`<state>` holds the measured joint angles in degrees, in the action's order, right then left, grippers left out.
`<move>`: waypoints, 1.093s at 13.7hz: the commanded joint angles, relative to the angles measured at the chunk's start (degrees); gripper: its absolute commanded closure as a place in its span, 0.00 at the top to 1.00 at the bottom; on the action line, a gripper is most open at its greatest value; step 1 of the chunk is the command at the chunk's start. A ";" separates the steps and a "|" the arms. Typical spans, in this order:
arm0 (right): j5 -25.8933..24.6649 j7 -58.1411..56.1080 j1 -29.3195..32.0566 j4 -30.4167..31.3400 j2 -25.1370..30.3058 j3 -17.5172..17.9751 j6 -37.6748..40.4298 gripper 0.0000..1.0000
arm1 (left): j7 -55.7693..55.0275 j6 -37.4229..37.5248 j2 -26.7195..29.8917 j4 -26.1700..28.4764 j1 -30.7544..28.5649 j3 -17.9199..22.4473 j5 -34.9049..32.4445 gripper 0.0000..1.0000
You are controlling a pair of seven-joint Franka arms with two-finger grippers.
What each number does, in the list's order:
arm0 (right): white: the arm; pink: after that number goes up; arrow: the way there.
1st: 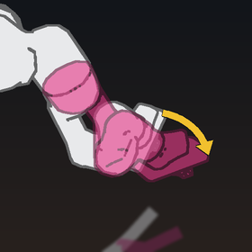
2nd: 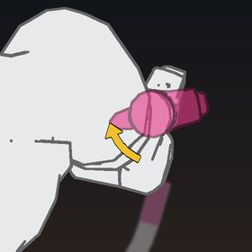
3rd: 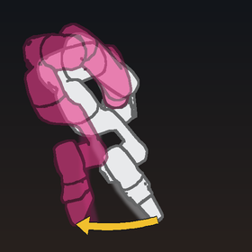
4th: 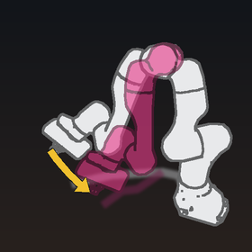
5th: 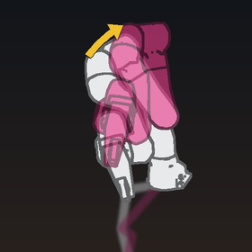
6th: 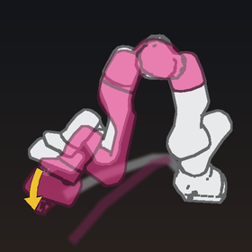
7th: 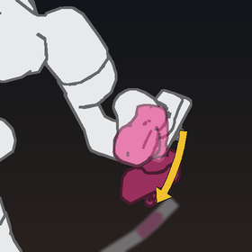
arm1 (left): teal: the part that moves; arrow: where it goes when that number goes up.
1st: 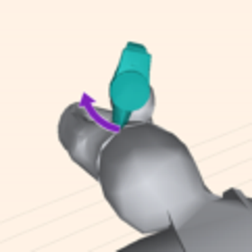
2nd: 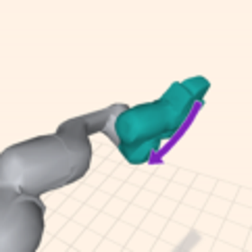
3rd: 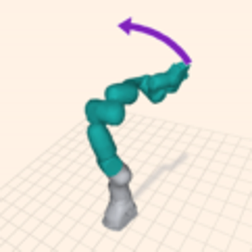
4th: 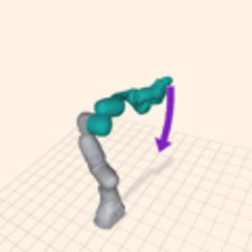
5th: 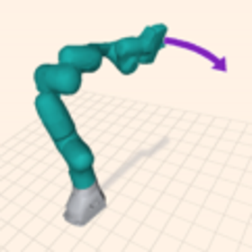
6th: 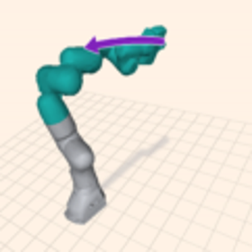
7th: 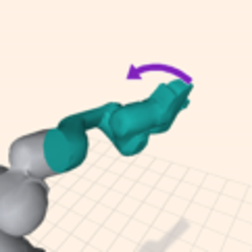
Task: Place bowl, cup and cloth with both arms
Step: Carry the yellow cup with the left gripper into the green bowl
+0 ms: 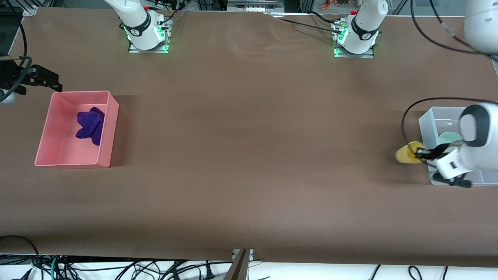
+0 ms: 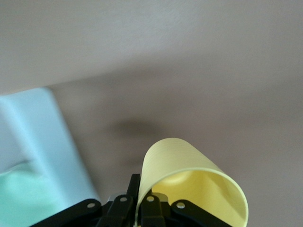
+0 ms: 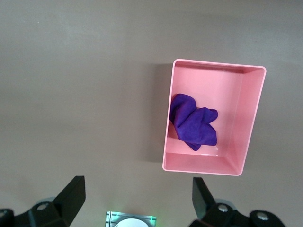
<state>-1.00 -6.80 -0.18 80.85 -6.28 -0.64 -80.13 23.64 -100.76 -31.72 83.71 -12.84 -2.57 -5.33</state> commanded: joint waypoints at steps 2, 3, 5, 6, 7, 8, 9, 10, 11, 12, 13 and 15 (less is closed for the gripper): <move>-0.49 -0.32 0.27 -0.43 0.13 0.11 0.15 1.00 | 15.88 3.47 0.35 -3.81 -5.85 1.16 -7.31 0.00; -0.49 -0.23 0.27 -0.43 0.13 0.20 -0.11 1.00 | 18.00 1.11 0.17 -3.55 -8.40 1.16 -8.29 0.00; -0.40 -0.32 0.27 -0.52 0.13 0.20 -0.55 1.00 | 23.18 -6.69 -0.88 0.38 -12.71 0.99 -8.03 0.00; -0.40 -0.32 0.27 -0.52 0.13 0.29 -0.64 1.00 | 25.65 -11.17 -1.93 1.54 -13.95 0.99 -7.60 0.00; -0.40 -0.23 0.09 -0.52 0.13 0.46 -0.64 1.00 | 27.15 -14.00 -2.98 2.24 -15.18 0.90 -7.42 0.00; -0.40 -0.23 0.00 -0.52 0.13 0.55 -0.72 1.00 | 27.69 -15.42 -4.12 2.42 -16.41 0.55 -7.24 0.00; -0.40 -0.23 -0.08 -0.52 0.13 0.55 -0.72 1.00 | 27.78 -16.22 -5.27 2.51 -16.95 0.46 -5.94 0.00; -0.40 -0.15 -0.08 -0.60 0.13 0.64 -0.81 1.00 | 27.78 -16.57 -6.15 2.51 -17.04 0.46 -4.79 0.00; -0.40 -0.15 -0.17 -0.60 0.13 0.73 -1.07 1.00 | 27.78 -16.58 -7.03 2.60 -17.13 0.46 -4.17 0.00; -0.40 -0.15 -0.17 -0.52 0.13 0.64 -1.08 1.00 | 27.78 -16.49 -7.47 2.60 -17.47 0.46 -3.56 0.00; -0.40 -0.23 -0.09 -0.60 0.13 0.55 -1.16 1.00 | 27.78 -16.31 -7.48 2.60 -17.39 0.46 -3.55 0.48; -0.58 0.03 -0.08 -0.60 0.13 0.38 -1.60 1.00 | 27.52 -15.53 -6.69 2.08 -17.04 0.46 -3.55 1.00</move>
<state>-1.00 -6.80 -0.35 80.82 -6.29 -0.26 -81.42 50.13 -117.07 -39.73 86.21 -29.74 -1.73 -10.02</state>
